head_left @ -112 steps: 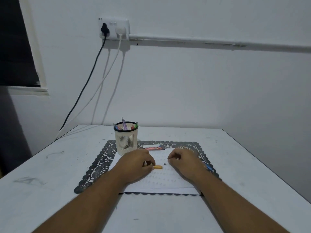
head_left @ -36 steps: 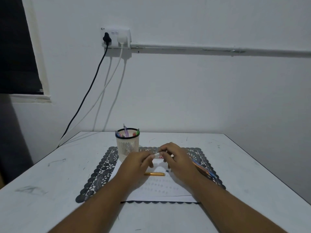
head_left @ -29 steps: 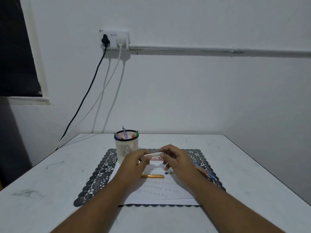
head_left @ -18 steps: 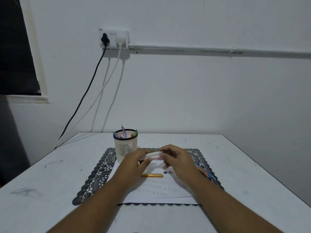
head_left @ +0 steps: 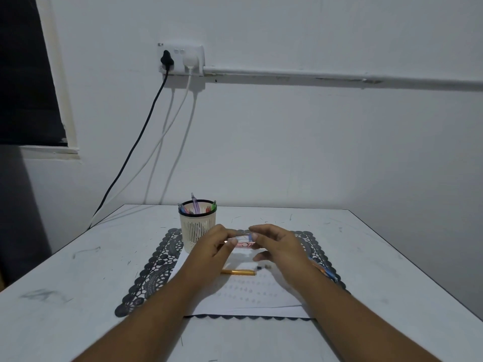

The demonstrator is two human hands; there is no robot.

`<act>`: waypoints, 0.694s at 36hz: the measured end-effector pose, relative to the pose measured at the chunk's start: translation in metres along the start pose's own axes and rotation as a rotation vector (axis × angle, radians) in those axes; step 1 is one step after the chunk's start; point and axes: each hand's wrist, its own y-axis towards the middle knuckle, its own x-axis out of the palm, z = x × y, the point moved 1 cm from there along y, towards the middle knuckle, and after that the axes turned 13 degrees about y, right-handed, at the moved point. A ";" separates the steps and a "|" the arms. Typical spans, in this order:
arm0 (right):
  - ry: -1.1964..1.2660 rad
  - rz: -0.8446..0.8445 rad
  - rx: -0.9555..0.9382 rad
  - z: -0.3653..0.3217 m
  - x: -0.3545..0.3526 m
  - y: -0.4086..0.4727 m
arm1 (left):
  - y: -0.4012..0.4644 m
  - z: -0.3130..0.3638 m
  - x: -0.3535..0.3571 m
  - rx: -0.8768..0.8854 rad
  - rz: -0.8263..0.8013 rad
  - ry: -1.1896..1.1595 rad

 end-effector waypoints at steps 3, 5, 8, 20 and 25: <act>0.043 0.002 0.068 -0.001 0.001 -0.001 | 0.001 0.001 -0.001 0.048 0.026 0.077; 0.080 -0.002 0.122 -0.002 0.001 -0.003 | 0.001 0.001 -0.001 0.071 0.030 0.118; 0.142 0.009 0.190 -0.002 0.001 -0.005 | 0.002 0.001 -0.003 0.107 0.018 0.170; 0.303 0.105 0.341 -0.003 0.005 -0.008 | 0.002 0.004 -0.003 0.189 0.023 0.216; 0.334 0.124 0.376 -0.002 0.007 -0.007 | 0.001 0.004 -0.004 0.200 0.026 0.226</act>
